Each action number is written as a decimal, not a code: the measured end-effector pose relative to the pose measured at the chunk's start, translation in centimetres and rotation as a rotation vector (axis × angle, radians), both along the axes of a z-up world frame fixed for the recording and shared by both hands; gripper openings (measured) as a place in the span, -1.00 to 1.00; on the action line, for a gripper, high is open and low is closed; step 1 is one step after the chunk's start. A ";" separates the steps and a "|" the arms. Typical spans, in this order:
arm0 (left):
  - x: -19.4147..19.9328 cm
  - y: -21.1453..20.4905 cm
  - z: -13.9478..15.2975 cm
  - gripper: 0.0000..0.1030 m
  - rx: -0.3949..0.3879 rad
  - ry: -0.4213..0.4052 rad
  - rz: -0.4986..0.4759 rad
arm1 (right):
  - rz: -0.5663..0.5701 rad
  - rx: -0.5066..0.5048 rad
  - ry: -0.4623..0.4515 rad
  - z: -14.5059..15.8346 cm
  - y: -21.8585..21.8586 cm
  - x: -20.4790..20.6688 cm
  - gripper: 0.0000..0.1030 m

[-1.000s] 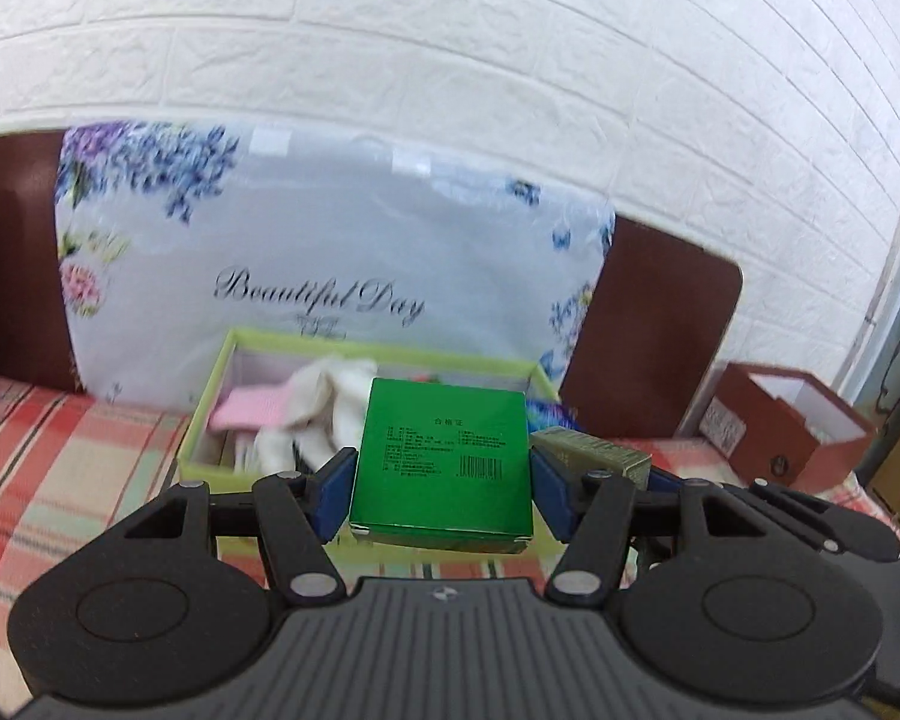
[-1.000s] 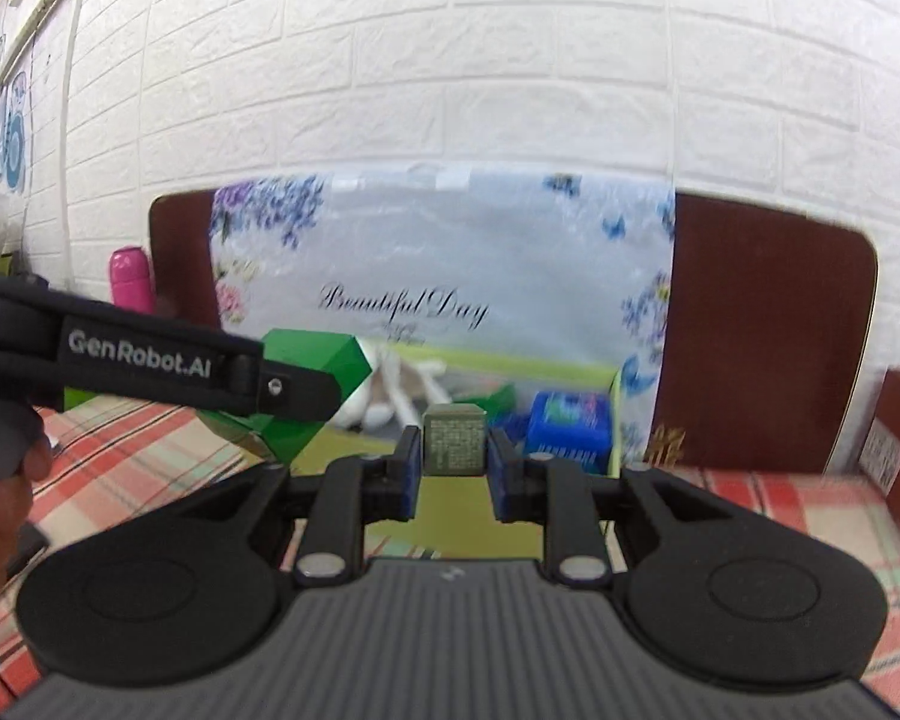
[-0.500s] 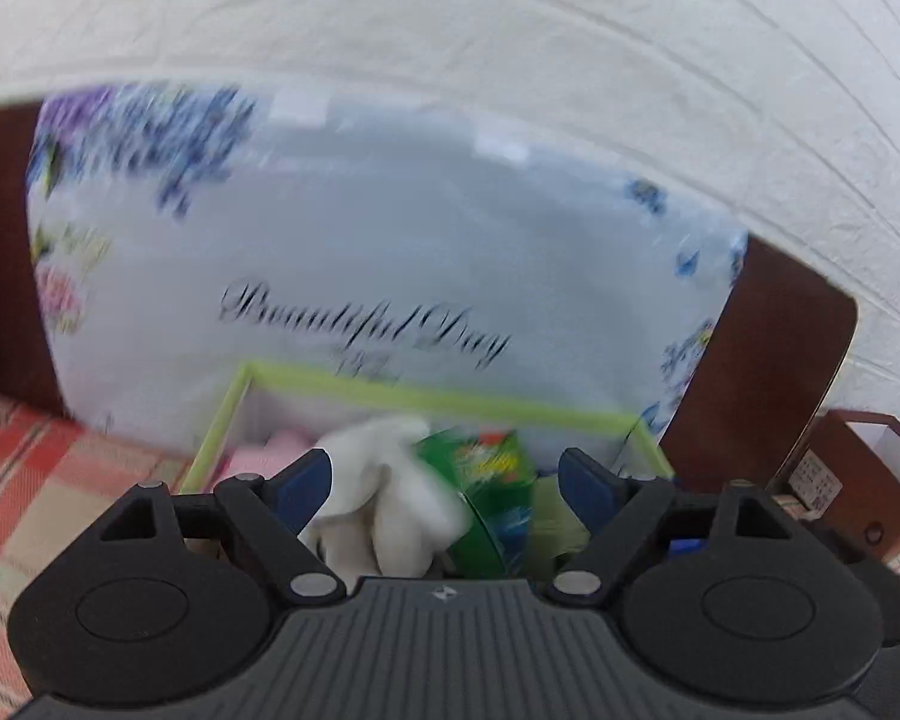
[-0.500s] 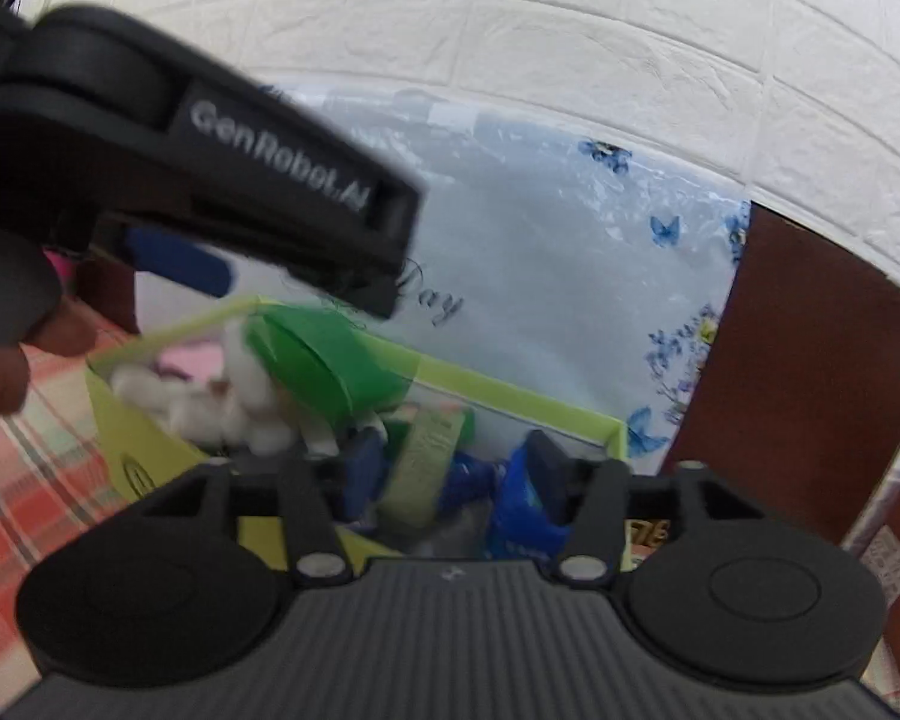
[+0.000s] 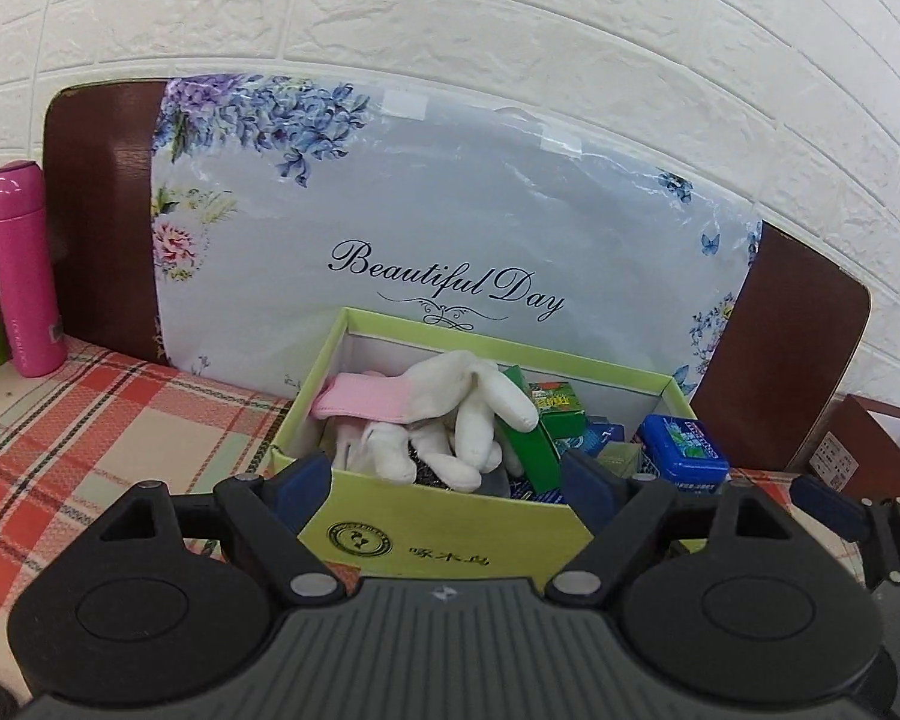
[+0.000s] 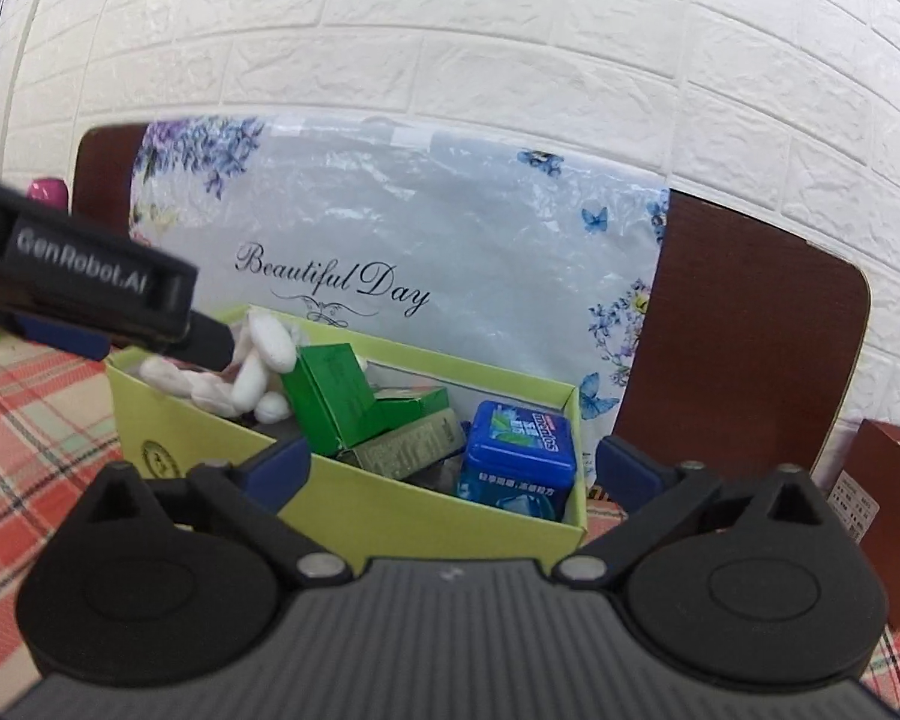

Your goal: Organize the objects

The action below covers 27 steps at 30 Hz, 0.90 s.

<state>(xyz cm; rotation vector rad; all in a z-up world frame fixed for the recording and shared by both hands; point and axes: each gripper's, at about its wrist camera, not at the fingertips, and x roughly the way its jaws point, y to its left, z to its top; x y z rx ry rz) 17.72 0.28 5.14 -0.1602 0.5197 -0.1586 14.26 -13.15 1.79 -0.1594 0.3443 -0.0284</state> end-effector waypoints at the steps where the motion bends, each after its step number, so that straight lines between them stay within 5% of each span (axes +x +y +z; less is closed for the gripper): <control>1: -0.6 0.0 0.2 0.71 0.016 0.007 0.011 | 0.000 0.015 0.017 0.3 0.0 -0.4 1.00; 11: -6.8 -0.6 -0.8 0.77 0.121 0.082 0.063 | -0.066 0.145 0.164 1.1 -1.2 -7.2 1.00; 27: -11.3 -0.9 -2.2 0.77 0.220 0.107 0.072 | -0.152 0.176 0.193 -0.5 -1.7 -12.0 1.00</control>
